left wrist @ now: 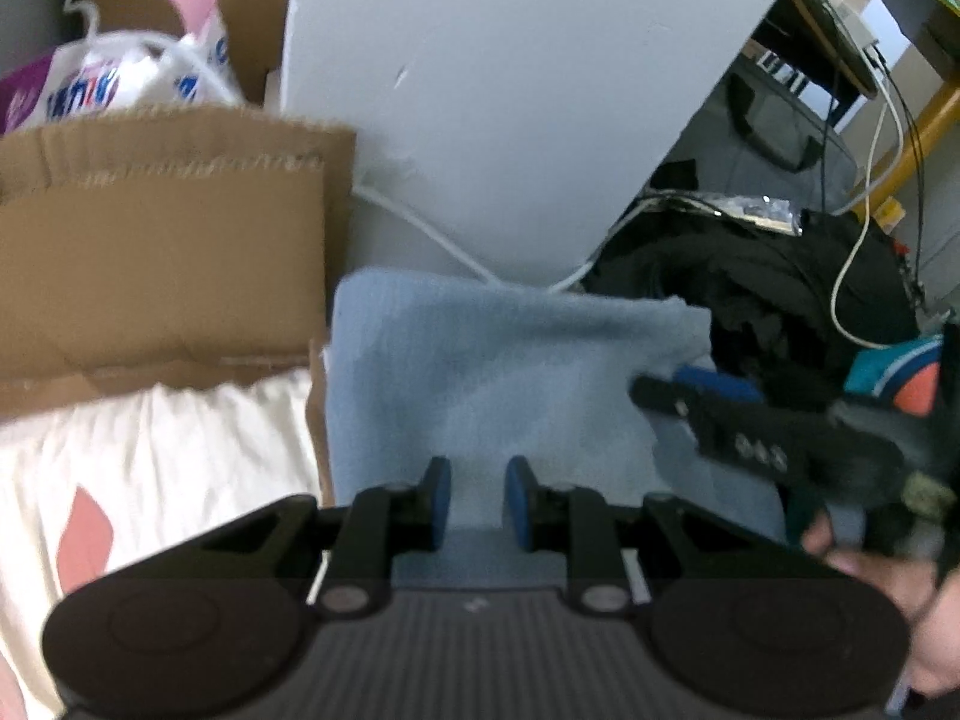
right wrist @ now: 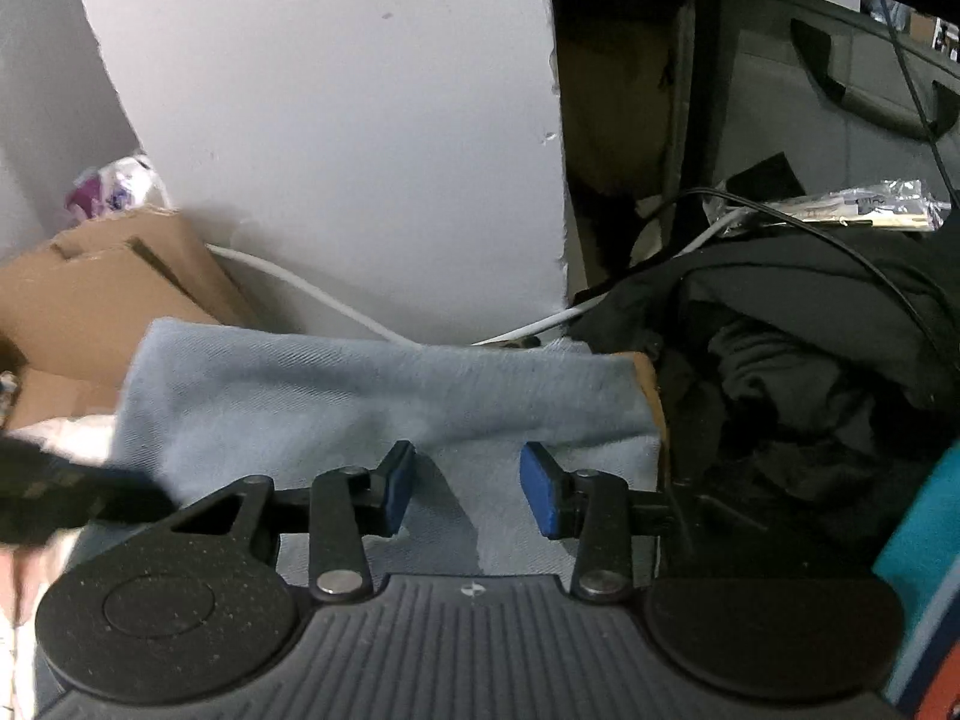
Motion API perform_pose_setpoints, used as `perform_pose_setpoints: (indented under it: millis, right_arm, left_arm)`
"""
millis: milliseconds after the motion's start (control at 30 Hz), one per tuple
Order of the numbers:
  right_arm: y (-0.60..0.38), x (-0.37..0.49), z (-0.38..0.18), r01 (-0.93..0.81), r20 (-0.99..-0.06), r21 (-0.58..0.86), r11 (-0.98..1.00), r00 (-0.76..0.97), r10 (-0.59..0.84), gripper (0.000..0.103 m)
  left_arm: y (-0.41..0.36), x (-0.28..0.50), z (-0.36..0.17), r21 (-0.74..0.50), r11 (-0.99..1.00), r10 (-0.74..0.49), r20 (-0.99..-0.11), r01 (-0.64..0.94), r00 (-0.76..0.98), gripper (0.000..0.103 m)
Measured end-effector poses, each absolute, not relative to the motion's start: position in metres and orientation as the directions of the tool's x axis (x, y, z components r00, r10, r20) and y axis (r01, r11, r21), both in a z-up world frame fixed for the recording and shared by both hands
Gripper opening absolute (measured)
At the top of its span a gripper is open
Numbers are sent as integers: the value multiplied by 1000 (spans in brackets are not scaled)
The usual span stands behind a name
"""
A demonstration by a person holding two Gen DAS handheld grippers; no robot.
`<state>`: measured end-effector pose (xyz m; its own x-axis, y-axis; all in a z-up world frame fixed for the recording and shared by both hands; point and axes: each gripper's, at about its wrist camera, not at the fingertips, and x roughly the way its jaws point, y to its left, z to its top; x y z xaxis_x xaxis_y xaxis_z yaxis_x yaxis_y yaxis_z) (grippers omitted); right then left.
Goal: Fold clothes
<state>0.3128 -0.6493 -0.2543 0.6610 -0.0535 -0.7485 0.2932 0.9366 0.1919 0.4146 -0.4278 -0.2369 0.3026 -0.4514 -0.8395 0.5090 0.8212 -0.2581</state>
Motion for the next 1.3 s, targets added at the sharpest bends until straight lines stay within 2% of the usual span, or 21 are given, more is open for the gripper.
perform_pose_setpoints:
  millis: [200, 300, 633, 800, 1000, 1167, 1300]
  right_arm:
    - [-642, 299, -250, 268, -753, 192, 944, 657, -34, 46]
    - [-636, 298, -253, 263, -762, 176, 949, 647, -38, 46]
    - [-633, 297, -254, 261, -758, 169, 950, 651, -44, 46]
    - [-636, 293, -256, 262, -750, 178, 949, 661, -42, 45]
    - [-640, 305, -252, 237, -746, 150, 960, 665, -48, 45]
    - [-660, 319, -245, 277, -723, 178, 944, 688, -66, 45]
    - [-677, 327, -248, 307, -720, 230, 923, 692, -51, 41]
  left_arm:
    - [-450, 429, -229, -184, 828, -423, -826, 530, 373, 24]
    - [-458, 436, -230, -193, 841, -421, -820, 505, 388, 24]
    - [-472, 452, -250, -104, 844, -346, -855, 525, 386, 23]
    - [-471, 447, -242, -27, 835, -304, -855, 550, 420, 22]
    - [-470, 439, -234, 18, 805, -308, -841, 593, 445, 23]
    - [-461, 440, -234, 20, 807, -322, -823, 591, 468, 23]
    - [-457, 444, -236, 23, 819, -315, -818, 574, 482, 24]
